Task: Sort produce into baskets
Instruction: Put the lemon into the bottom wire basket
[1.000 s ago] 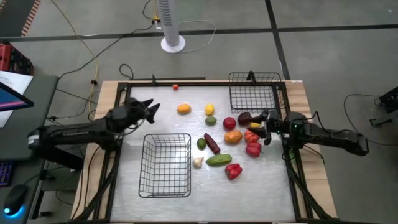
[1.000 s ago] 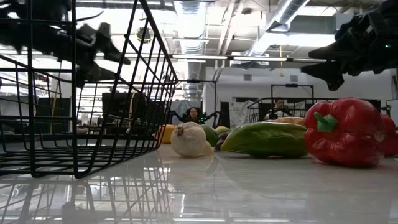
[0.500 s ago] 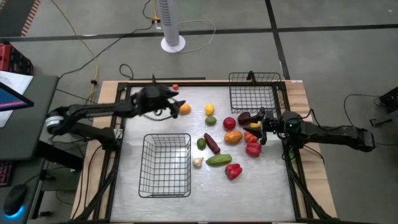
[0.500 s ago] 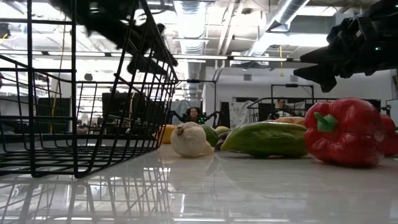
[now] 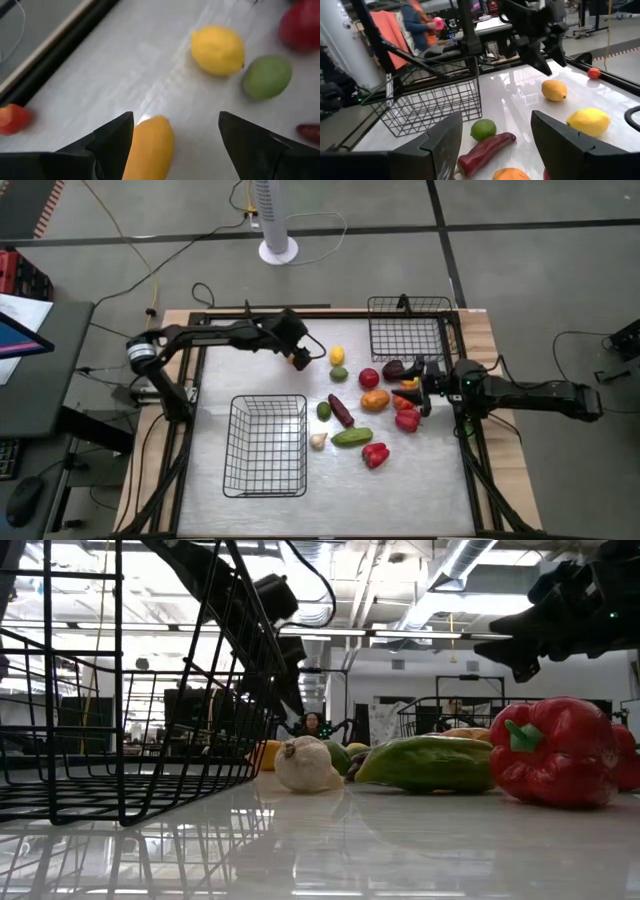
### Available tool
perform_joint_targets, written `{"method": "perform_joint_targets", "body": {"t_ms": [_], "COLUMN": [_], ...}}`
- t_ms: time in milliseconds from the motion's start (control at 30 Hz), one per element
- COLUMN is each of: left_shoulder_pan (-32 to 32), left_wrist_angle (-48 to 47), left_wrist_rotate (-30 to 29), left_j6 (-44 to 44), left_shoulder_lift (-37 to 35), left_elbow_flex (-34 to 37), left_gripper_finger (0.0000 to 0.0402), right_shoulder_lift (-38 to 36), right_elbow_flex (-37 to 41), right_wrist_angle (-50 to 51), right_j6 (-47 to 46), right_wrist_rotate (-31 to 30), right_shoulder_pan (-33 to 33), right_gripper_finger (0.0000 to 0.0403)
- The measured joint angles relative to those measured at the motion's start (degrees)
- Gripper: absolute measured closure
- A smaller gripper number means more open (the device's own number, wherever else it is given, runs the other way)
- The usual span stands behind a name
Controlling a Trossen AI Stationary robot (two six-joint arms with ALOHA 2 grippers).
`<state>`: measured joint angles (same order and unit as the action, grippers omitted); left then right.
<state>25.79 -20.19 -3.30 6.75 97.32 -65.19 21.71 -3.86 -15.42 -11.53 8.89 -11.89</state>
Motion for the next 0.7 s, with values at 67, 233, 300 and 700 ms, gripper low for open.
{"method": "perform_joint_targets", "body": {"t_ms": [67, 233, 300, 700], "left_shoulder_pan": [-0.23, -0.38, -0.36, 0.33], "left_wrist_angle": [-1.81, -3.41, -3.48, -3.56], "left_wrist_rotate": [-0.05, -0.87, -0.04, -2.87], "left_j6": [-1.49, -5.64, -8.17, -15.53], "left_shoulder_lift": [1.26, 2.09, 2.39, 3.15], "left_elbow_flex": [-1.33, -1.72, -1.41, -1.0], "left_gripper_finger": [0.0122, 0.0122, 0.0122, 0.0122], "right_shoulder_lift": [0.0, 0.0, 0.12, 0.14], "right_elbow_flex": [0.0, 0.0, 0.0, 0.0], "right_wrist_angle": [-0.01, 0.24, 0.28, 0.85], "right_j6": [0.6, 1.55, 1.62, 2.14], "right_wrist_rotate": [-0.03, -0.05, -0.05, 0.08], "right_shoulder_pan": [0.27, 0.28, 0.26, 0.28], "right_gripper_finger": [0.0138, 0.0138, 0.0138, 0.0138]}}
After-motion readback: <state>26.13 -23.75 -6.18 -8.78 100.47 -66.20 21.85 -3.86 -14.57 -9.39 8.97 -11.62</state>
